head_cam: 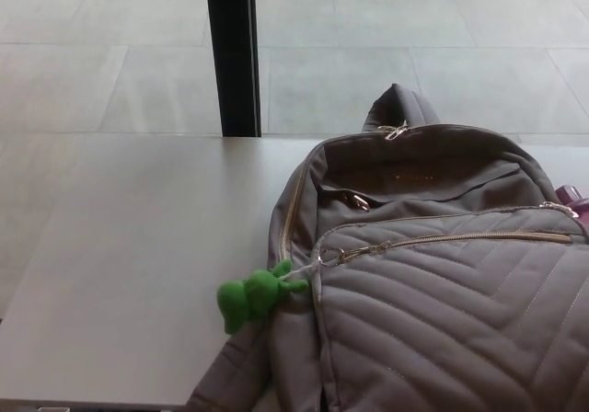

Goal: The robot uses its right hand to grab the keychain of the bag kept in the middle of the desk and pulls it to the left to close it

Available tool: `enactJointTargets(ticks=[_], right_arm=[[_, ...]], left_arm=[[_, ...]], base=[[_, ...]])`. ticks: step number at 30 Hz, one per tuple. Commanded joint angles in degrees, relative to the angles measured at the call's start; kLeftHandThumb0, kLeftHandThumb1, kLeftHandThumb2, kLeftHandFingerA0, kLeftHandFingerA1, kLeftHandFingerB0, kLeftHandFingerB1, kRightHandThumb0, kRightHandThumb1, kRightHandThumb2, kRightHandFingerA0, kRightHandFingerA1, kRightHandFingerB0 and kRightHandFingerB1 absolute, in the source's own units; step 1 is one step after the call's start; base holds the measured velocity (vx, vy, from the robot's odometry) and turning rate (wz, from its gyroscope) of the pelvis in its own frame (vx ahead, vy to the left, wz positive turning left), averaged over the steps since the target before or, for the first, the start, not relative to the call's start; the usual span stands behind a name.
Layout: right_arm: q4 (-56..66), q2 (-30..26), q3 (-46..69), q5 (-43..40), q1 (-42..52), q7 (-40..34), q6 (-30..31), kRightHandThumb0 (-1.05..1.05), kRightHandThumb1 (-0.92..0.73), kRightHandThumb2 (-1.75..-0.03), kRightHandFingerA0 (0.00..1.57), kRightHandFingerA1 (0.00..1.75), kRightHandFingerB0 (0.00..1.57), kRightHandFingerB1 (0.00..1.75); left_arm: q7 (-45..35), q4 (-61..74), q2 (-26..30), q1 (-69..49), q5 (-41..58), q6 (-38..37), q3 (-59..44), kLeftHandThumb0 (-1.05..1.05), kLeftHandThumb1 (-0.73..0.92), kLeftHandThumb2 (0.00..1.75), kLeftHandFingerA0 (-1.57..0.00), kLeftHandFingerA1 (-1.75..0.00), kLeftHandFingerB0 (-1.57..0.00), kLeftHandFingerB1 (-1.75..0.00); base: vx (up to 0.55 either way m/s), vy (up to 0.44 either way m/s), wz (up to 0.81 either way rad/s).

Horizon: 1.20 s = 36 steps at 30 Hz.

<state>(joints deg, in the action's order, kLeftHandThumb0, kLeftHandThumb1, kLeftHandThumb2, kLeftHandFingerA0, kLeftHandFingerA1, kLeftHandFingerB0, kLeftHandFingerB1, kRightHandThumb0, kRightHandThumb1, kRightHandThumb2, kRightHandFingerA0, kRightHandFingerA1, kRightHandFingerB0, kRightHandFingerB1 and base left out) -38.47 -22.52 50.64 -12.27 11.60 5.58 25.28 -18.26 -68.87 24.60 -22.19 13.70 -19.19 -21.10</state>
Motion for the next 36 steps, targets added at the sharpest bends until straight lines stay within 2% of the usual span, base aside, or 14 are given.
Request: enactJointTargets(ticks=[1, 6, 9, 10, 12, 22, 27, 29, 30, 31, 32, 34, 35, 36], right_arm=[[-3.52, 2.15, -2.36, 0.90, 5.98, -1.73, -10.23, -0.27, -0.63, -0.61, 0.57, 0.94, 0.34, 0.66], [-6.27, 1.36, -2.26, -0.59, 8.02, -0.57, -12.28, -0.31, -0.65, -0.58, 0.61, 0.97, 0.44, 0.66], [-8.87, -0.09, -3.23, -0.35, 9.18, -0.24, -13.75, -0.30, -0.64, -0.58, 0.68, 1.03, 0.42, 0.63], [-8.98, -0.57, -3.50, -0.52, 10.75, 1.24, -14.19, -0.30, -0.63, -0.59, 0.63, 0.97, 0.35, 0.62], [-10.39, -1.08, -4.86, -0.46, 12.06, 3.63, -15.67, -0.29, -0.64, -0.58, 0.60, 0.92, 0.39, 0.60], [-11.71, -0.66, -8.96, -1.88, 20.68, 11.37, -22.24, -0.35, -0.63, -0.58, 0.54, 0.78, 0.31, 0.50], [-17.47, -3.04, -10.52, -1.45, 25.54, 17.63, -30.02, -0.45, -0.63, -0.57, 0.61, 0.72, 0.26, 0.45], [-20.33, -4.71, -13.13, 1.67, 29.89, 19.47, -36.88, -0.53, -0.60, -0.58, 0.77, 0.65, 0.30, 0.41], [-21.32, -5.13, -13.01, 1.56, 31.12, 20.08, -38.23, -0.53, -0.60, -0.58, 0.77, 0.65, 0.30, 0.41], [-21.20, -5.66, -15.23, 4.10, 33.21, 18.82, -40.86, -0.59, -0.62, -0.59, 0.87, 0.63, 0.37, 0.41], [-21.00, -6.43, -18.62, 8.19, 36.24, 16.83, -44.82, -0.64, -0.48, -0.90, 0.89, 0.76, 0.31, 0.54], [-22.01, -7.20, -20.37, 9.44, 38.12, 16.29, -47.61, -0.64, -0.48, -0.90, 0.89, 0.76, 0.31, 0.54], [-23.30, -7.76, -22.40, 11.33, 37.85, 14.24, -48.35, -0.56, -0.59, -0.59, 0.87, 0.61, 0.44, 0.41], [-23.94, -7.94, -23.68, 12.16, 37.33, 13.33, -48.42, -0.54, -0.58, -0.58, 0.88, 0.64, 0.48, 0.42]], left_arm=[[-1.82, -1.91, 0.85, -1.82, -1.58, -2.59, 0.46, -0.62, 0.88, 0.67, -0.73, -0.52, -0.45, -0.43], [-1.61, -1.40, 0.84, -3.73, -2.58, -3.94, 1.56, -0.62, 0.90, 0.68, -0.73, -0.54, -0.44, -0.44], [-1.66, -2.15, 0.38, -4.25, -2.03, -2.83, 1.52, -0.61, 0.89, 0.67, -0.72, -0.55, -0.44, -0.43], [-2.38, -2.12, -0.07, -5.32, -1.55, -3.33, 1.23, -0.61, 0.89, 0.67, -0.72, -0.57, -0.44, -0.44], [-4.66, -2.52, -0.49, -6.84, -0.90, -3.47, 0.87, -0.62, 0.89, 0.66, -0.66, -0.57, -0.43, -0.44], [-4.82, -4.58, -1.82, -10.54, -0.44, -4.94, -0.68, -0.60, 0.87, 0.66, -0.69, -0.60, -0.44, -0.45], [-3.76, -6.23, -2.55, -11.75, -1.09, -3.69, -0.81, -0.63, 0.85, 0.66, -0.67, -0.59, -0.47, -0.47], [-5.37, -6.38, -3.11, -14.84, -0.74, -3.16, -0.91, -0.59, 0.85, 0.66, -0.65, -0.53, -0.47, -0.43], [-5.69, -6.45, -3.37, -15.88, -0.67, -3.58, -0.97, -0.59, 0.85, 0.66, -0.65, -0.53, -0.47, -0.43], [-4.53, -6.39, -4.03, -16.79, -1.32, -3.86, -0.35, -0.58, 0.85, 0.65, -0.79, -0.59, -0.50, -0.44], [-1.07, -6.47, -4.56, -18.48, -4.46, -5.39, 2.36, -0.62, 0.90, 0.67, -0.77, -0.55, -0.50, -0.43], [2.07, -6.66, -4.48, -20.35, -7.98, -7.63, 5.50, -0.62, 0.90, 0.67, -0.77, -0.55, -0.50, -0.43], [5.29, -7.78, -5.11, -19.40, -9.58, -5.05, 6.97, -0.68, 0.85, 0.65, -0.65, -0.50, -0.58, -0.43], [8.71, -8.39, -5.23, -18.70, -11.99, -3.69, 9.16, -0.73, 0.89, 0.67, -0.68, -0.49, -0.59, -0.41]], base=[[0.00, 0.000, 0.00], [0.00, 0.000, 0.00], [0.00, 0.000, 0.00], [0.00, 0.000, 0.00], [0.00, 0.000, 0.00], [0.00, 0.000, 0.00], [0.00, 0.000, 0.00], [0.00, 0.000, 0.00], [0.00, 0.000, 0.00], [0.00, 0.000, 0.00], [0.00, 0.000, 0.00], [0.00, 0.000, 0.00], [0.00, 0.000, 0.00], [0.00, 0.000, 0.00]])
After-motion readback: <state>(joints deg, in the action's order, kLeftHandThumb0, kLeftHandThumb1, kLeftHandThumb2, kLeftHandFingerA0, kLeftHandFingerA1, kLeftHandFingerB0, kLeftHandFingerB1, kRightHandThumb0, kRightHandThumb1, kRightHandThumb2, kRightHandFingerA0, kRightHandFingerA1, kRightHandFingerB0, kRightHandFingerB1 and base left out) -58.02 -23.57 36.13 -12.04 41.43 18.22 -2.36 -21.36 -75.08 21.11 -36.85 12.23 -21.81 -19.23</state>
